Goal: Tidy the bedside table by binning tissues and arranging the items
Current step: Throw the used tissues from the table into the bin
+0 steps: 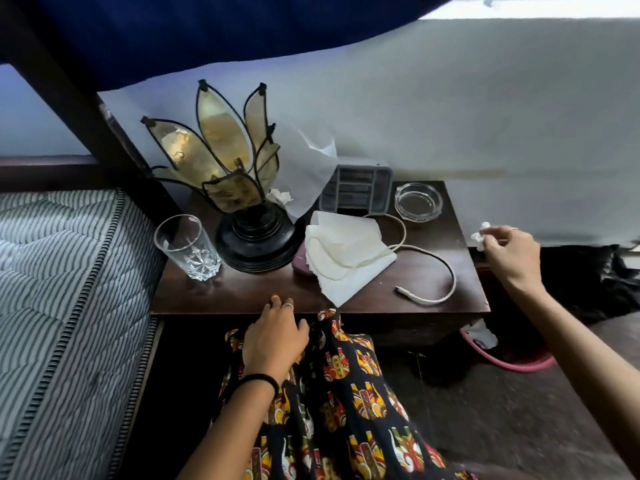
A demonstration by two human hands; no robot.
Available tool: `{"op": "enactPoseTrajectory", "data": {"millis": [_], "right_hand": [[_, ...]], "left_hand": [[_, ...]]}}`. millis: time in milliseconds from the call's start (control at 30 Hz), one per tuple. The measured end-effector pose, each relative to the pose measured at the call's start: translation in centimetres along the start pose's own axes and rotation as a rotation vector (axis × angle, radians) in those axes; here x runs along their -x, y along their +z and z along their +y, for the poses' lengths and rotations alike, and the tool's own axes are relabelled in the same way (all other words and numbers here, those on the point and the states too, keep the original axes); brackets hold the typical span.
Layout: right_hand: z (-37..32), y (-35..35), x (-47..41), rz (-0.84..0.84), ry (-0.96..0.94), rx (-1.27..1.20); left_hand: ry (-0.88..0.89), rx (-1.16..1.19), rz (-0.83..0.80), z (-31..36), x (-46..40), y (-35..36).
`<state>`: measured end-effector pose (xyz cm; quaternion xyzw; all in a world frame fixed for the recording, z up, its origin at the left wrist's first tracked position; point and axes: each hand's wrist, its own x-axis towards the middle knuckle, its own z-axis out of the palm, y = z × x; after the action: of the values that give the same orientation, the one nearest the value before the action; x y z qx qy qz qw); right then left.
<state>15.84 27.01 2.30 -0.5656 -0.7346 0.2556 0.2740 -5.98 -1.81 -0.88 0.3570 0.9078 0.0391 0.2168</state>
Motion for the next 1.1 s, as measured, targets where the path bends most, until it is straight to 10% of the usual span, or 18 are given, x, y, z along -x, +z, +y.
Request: {"op": "enactPoseTrajectory", "data": {"millis": [300,600,833,1100], "right_hand": [[10.6,0.0,0.8,-0.014,0.716,-0.503],[12.5,0.0,0.7,0.153,0.866,-0.540],[6.2,0.7,-0.8,0.147,0.539,-0.508],[-8.7,3.7,0.3,-0.011,-0.329,-0.263]], "left_hand": [[-0.041,-0.023,0.010,0.7,-0.3,-0.1],[-0.035,-0.041,0.004,0.7,-0.5,0.1],[-0.018,-0.109,-0.025,0.7,-0.5,0.0],[0.062,-0.196,-0.090,-0.1,-0.4,-0.1]]}}
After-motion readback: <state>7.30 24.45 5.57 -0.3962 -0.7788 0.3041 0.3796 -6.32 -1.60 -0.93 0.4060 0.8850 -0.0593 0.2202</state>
